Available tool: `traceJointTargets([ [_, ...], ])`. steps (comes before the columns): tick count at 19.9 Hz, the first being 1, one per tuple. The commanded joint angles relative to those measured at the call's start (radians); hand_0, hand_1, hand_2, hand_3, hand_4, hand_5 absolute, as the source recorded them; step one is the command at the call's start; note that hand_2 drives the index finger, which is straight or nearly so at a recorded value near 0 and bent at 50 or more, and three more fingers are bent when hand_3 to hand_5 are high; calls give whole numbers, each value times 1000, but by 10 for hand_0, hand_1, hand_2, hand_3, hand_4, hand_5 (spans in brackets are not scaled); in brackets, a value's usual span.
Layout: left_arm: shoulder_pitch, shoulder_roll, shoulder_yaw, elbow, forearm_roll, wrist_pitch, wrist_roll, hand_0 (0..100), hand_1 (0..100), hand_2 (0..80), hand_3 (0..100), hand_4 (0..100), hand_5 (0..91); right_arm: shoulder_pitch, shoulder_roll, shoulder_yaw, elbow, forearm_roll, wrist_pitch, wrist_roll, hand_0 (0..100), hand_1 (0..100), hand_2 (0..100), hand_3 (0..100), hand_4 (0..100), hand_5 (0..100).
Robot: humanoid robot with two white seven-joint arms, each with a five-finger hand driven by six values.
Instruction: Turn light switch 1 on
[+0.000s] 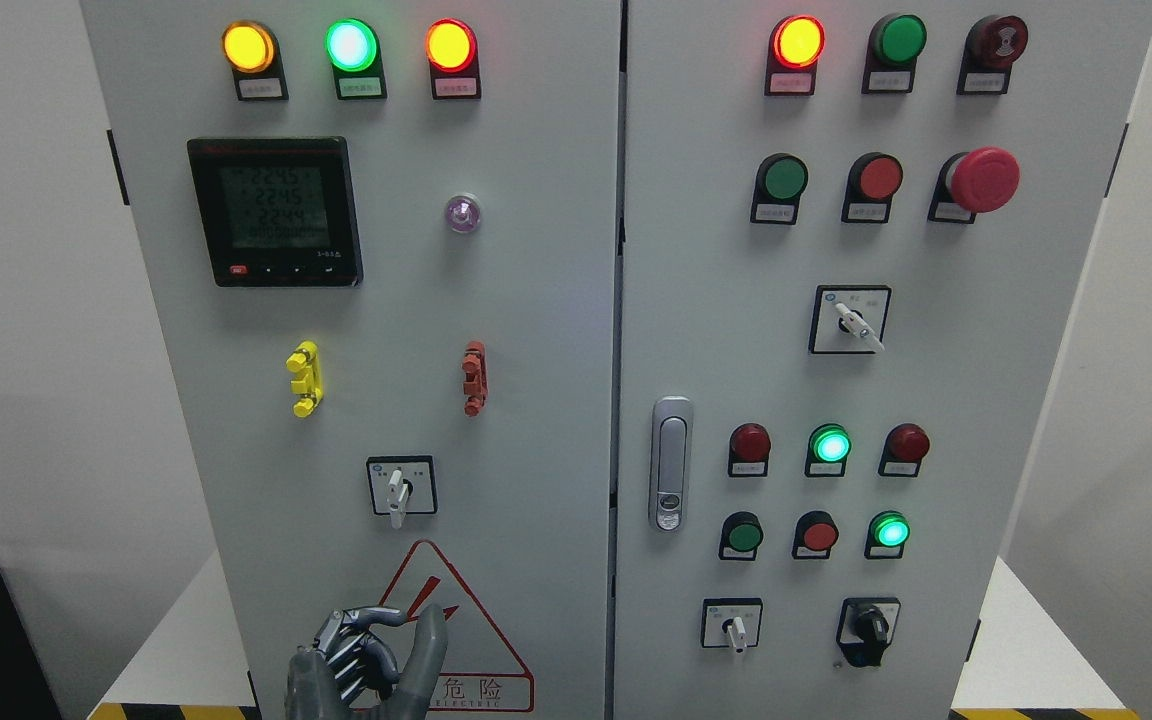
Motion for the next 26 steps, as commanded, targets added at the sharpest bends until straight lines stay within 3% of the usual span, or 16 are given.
traceJointTargets([
  [1, -36, -11, -15, -6, -2, 19, 5, 83, 642, 544, 988, 976, 872, 0, 0, 1, 0, 0, 0, 1, 0, 0, 0, 0, 0, 0],
  [15, -119, -19, -1, -3, -10, 126, 59, 89, 702, 547, 1000, 972, 873, 0, 0, -1, 0, 0, 0, 1, 0, 0, 0, 0, 0, 0],
  [26, -130, -19, 10, -4, -10, 129, 75, 110, 730, 553, 1000, 969, 873, 0, -1, 1, 0, 0, 0, 1, 0, 0, 0, 0, 0, 0],
])
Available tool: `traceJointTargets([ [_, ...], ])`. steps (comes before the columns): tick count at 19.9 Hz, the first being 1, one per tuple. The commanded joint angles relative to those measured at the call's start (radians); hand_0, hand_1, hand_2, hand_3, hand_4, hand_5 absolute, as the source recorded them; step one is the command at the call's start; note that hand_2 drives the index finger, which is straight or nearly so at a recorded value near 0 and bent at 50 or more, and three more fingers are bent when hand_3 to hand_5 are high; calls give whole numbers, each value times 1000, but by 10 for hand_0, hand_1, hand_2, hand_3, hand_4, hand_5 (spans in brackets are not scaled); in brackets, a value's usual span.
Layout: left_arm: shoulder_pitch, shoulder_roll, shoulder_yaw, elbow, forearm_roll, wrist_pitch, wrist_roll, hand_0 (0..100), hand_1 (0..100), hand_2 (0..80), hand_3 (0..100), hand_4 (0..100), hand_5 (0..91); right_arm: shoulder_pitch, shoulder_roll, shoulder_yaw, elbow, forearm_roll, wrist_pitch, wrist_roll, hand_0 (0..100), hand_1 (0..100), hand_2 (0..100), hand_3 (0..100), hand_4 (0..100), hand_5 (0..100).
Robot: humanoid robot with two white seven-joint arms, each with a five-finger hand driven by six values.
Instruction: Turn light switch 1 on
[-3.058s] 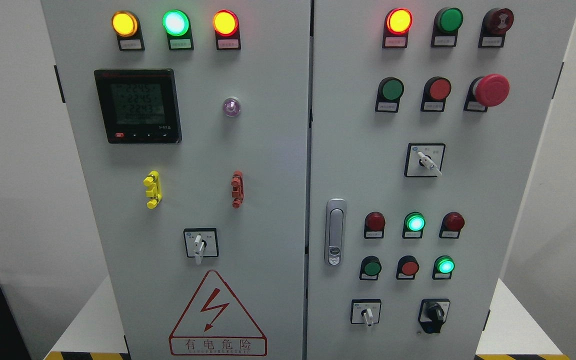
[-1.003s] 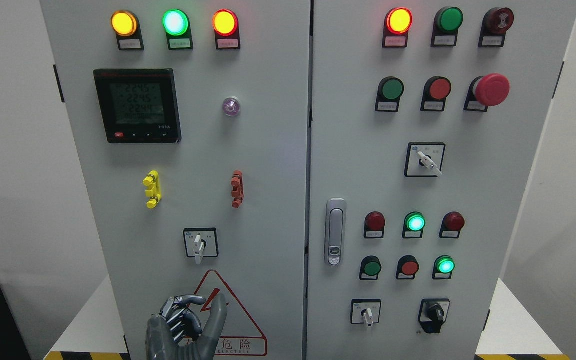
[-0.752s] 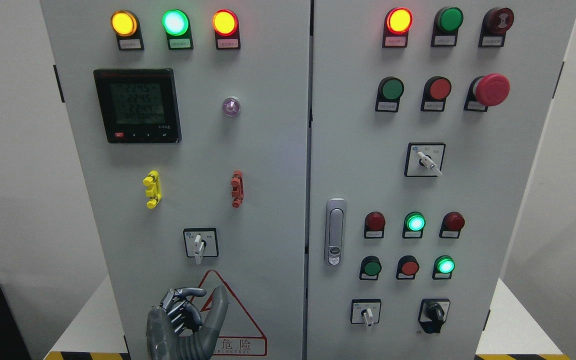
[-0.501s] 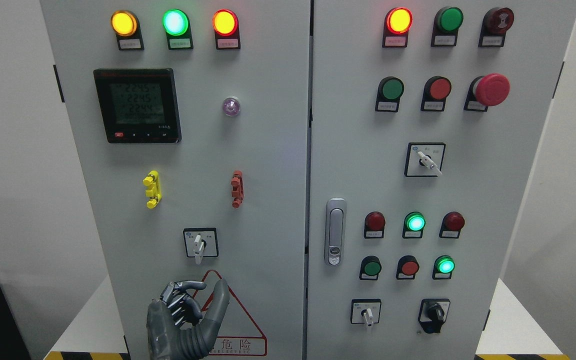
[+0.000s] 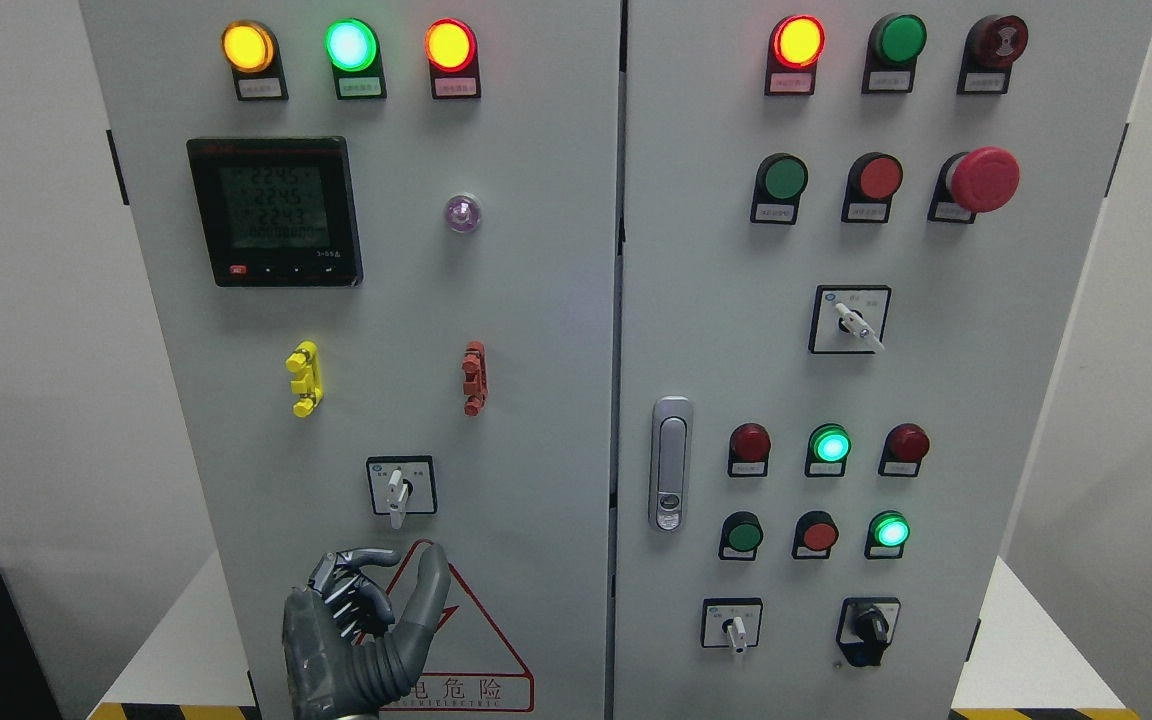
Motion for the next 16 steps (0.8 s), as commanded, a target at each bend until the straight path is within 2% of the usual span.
traceJointTargets([
  [1, -14, -3, 13, -1, 0, 1, 4, 112, 732, 554, 1000, 968, 873, 0, 0, -1, 0, 0, 0, 1, 0, 0, 0, 0, 0, 0],
  [16, -40, -9, 26, -2, -22, 22, 15, 129, 728, 559, 1000, 965, 875, 0, 0, 0, 0, 0, 0, 1, 0, 0, 0, 0, 0, 0],
])
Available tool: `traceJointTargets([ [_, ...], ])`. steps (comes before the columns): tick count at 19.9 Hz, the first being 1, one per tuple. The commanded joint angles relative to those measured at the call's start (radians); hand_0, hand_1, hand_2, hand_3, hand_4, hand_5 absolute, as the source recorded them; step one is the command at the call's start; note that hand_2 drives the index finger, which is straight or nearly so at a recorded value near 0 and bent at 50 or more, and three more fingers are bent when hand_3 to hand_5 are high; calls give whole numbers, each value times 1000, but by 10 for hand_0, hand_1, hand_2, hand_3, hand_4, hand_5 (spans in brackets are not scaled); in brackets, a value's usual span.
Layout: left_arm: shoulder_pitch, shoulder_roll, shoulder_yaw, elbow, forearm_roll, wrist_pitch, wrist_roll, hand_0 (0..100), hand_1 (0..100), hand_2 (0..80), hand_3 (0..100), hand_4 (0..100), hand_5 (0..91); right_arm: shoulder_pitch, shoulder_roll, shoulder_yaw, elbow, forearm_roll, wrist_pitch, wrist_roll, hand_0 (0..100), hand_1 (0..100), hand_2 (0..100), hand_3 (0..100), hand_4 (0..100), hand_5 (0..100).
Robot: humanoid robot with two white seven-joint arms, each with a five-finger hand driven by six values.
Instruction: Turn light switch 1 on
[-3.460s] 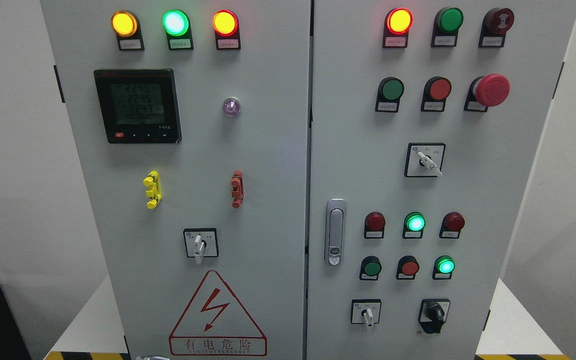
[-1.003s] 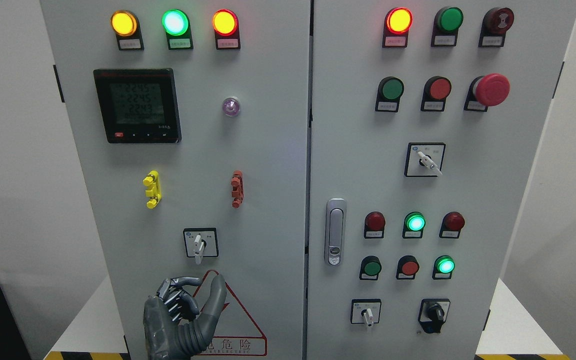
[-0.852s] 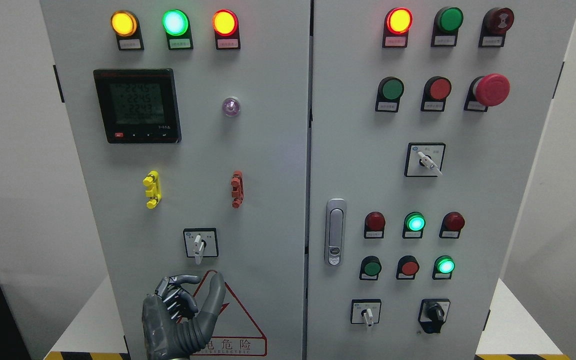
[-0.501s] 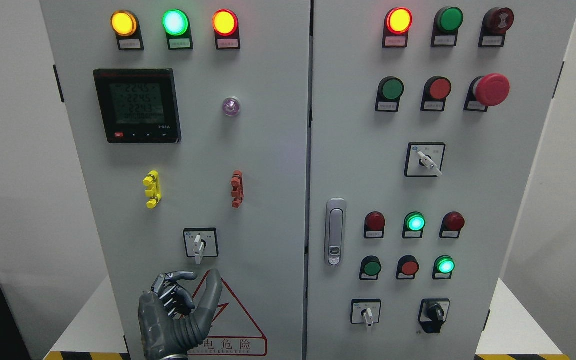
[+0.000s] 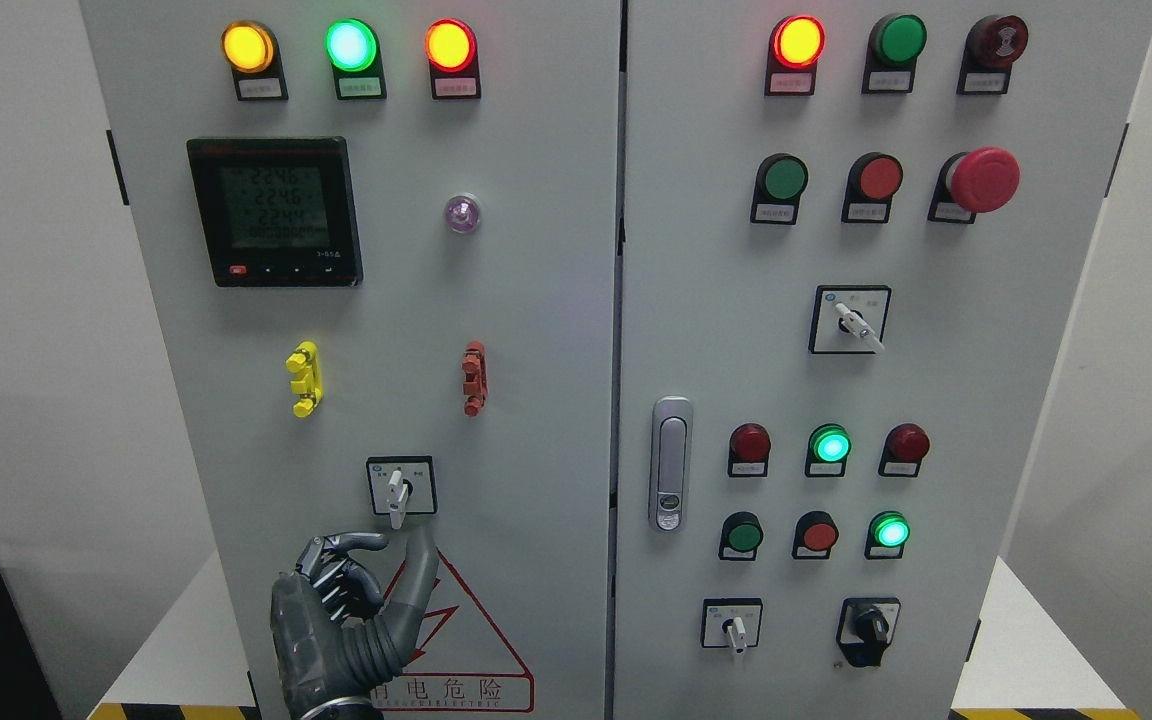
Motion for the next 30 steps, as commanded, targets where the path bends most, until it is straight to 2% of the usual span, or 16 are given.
traceJointTargets([
  [1, -8, -3, 13, -1, -10, 3, 0, 130, 728, 559, 1000, 964, 876, 0, -1, -1, 0, 0, 0, 1, 0, 0, 0, 0, 0, 0],
  [30, -73, -12, 10, 10, 2, 96, -4, 119, 692, 571, 1000, 966, 879, 0, 0, 0, 0, 0, 0, -1, 0, 0, 0, 0, 0, 0],
])
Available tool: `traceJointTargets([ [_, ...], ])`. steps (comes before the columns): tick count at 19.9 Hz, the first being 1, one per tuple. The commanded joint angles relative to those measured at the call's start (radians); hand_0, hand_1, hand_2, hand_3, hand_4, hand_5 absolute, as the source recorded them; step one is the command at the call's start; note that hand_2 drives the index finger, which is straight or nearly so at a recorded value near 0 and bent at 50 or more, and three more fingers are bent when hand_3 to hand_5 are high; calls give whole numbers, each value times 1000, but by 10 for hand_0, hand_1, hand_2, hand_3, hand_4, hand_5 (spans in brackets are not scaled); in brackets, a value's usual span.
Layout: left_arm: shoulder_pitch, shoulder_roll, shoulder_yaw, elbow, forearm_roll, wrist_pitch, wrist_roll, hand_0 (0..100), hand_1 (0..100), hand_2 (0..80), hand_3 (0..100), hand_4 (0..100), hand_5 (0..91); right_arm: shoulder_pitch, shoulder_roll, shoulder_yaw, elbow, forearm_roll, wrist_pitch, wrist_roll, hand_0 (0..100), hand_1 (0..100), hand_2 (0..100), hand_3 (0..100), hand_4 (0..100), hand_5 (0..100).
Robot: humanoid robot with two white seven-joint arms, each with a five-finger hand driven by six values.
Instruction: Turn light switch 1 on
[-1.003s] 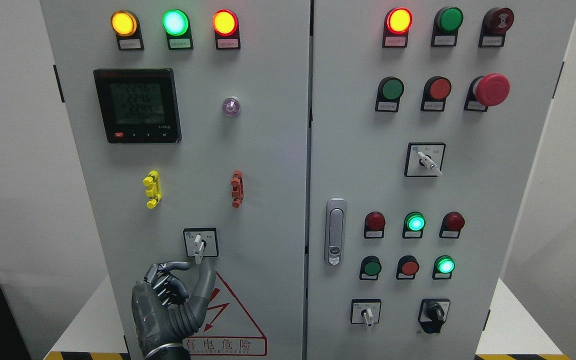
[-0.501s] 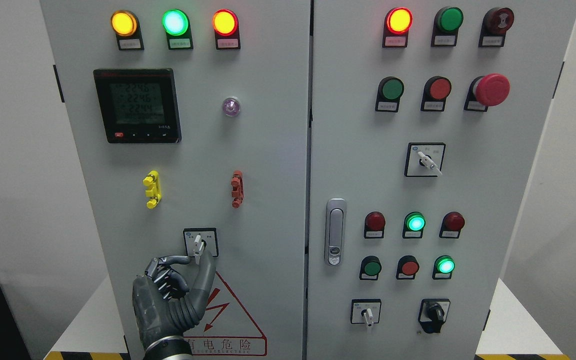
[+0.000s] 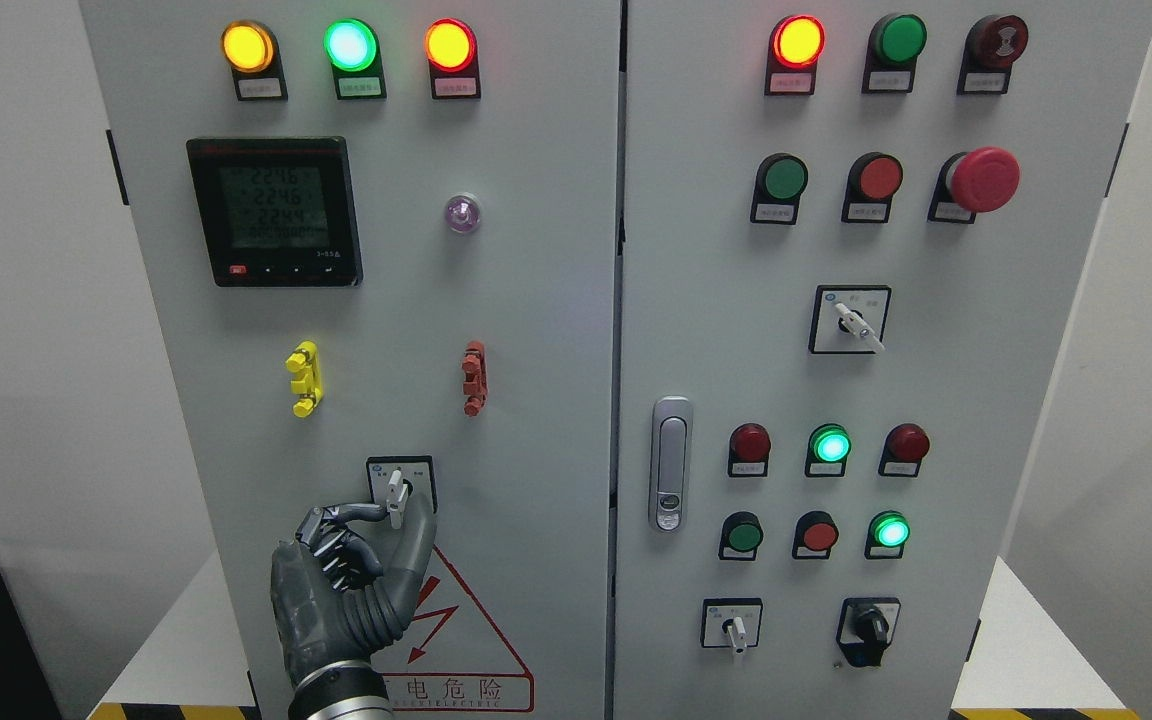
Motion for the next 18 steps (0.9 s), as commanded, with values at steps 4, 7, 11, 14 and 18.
traceJointTargets([
  [4, -16, -2, -2, 3, 10, 22, -2, 115, 692, 577, 1000, 972, 882, 0, 0, 0, 0, 0, 0, 1, 0, 0, 0, 0, 0, 0],
  [7, -23, -5, 0, 3, 10, 26, -2, 116, 689, 577, 1000, 973, 882, 0, 0, 0, 0, 0, 0, 1, 0, 0, 0, 0, 0, 0],
  [11, -23, -5, -2, 1, 10, 26, -2, 118, 686, 576, 1000, 972, 882, 0, 0, 0, 0, 0, 0, 1, 0, 0, 0, 0, 0, 0],
  [14, -24, -5, 0, 1, 8, 37, -2, 118, 684, 578, 1000, 974, 883, 0, 0, -1, 0, 0, 0, 1, 0, 0, 0, 0, 0, 0],
  [18, -26, -5, 0, 0, 5, 52, -2, 128, 687, 583, 1000, 980, 883, 0, 0, -1, 0, 0, 0, 1, 0, 0, 0, 0, 0, 0],
])
